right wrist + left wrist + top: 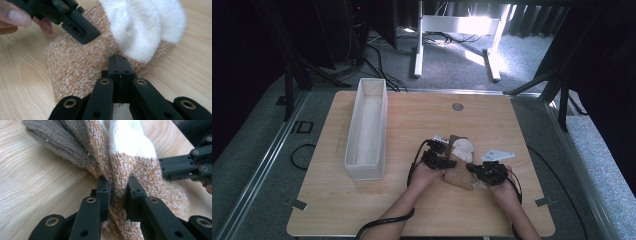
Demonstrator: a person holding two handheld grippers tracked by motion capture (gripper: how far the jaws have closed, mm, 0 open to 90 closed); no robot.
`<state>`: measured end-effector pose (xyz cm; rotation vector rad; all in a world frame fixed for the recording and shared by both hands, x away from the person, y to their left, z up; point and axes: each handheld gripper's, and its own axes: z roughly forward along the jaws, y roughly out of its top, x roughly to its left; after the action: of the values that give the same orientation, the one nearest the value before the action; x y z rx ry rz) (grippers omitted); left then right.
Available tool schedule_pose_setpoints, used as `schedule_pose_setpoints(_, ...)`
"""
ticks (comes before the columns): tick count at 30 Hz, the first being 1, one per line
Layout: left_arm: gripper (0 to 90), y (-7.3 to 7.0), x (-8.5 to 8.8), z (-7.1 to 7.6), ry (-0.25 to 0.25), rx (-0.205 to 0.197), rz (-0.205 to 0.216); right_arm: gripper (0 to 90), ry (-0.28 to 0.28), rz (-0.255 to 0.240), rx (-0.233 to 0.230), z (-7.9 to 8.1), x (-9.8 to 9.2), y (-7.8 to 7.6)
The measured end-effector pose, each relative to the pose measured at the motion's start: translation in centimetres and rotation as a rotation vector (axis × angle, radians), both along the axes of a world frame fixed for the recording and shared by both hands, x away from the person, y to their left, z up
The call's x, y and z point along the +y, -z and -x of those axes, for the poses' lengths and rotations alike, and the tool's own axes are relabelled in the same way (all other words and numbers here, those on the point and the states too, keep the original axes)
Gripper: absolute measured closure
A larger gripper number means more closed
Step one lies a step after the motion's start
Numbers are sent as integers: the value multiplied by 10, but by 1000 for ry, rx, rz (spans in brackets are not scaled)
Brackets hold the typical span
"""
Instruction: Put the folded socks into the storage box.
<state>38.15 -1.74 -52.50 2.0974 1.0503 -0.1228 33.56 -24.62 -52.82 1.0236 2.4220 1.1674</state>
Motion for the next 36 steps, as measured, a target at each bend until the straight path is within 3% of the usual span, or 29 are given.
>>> schedule_pose_setpoints(8, 785, -27, 6, 1, 29, -23, -24, 899, 54, -47, -36, 5, -17, -15)
schedule_pose_setpoints(11, 785, -34, 8, 1, 40, -32, -50, 754, 95, -69, -58, 5, -24, -15)
schedule_pose_setpoints(14, 785, -40, 8, 0, 52, -37, -77, 672, 110, -82, -64, 6, -28, -15)
schedule_pose_setpoints(15, 785, -44, 7, -2, 65, -34, -103, 646, 116, -77, -67, 6, -28, -14)
schedule_pose_setpoints(17, 785, -46, 7, -2, 68, -38, -115, 636, 124, -79, -71, 6, -29, -14)
schedule_pose_setpoints(22, 785, -60, 4, -4, 111, -46, -192, 649, 136, -85, -73, 7, -32, -13)
schedule_pose_setpoints(23, 785, -66, 3, -4, 117, -58, -223, 649, 136, -89, -70, 7, -33, -13)
schedule_pose_setpoints(30, 785, -86, 8, -6, 125, -76, -262, 650, 145, -104, -69, 8, -37, -14)
schedule_pose_setpoints(32, 785, -91, 11, -8, 134, -72, -285, 587, 142, -103, -68, 8, -37, -15)
schedule_pose_setpoints(33, 785, -95, 12, -9, 125, -84, -323, 552, 144, -105, -70, 8, -37, -15)
schedule_pose_setpoints(35, 785, -97, 14, -10, 126, -84, -329, 523, 146, -111, -75, 8, -37, -14)
schedule_pose_setpoints(36, 784, -101, 17, -11, 128, -86, -349, 452, 155, -123, -80, 9, -38, -14)
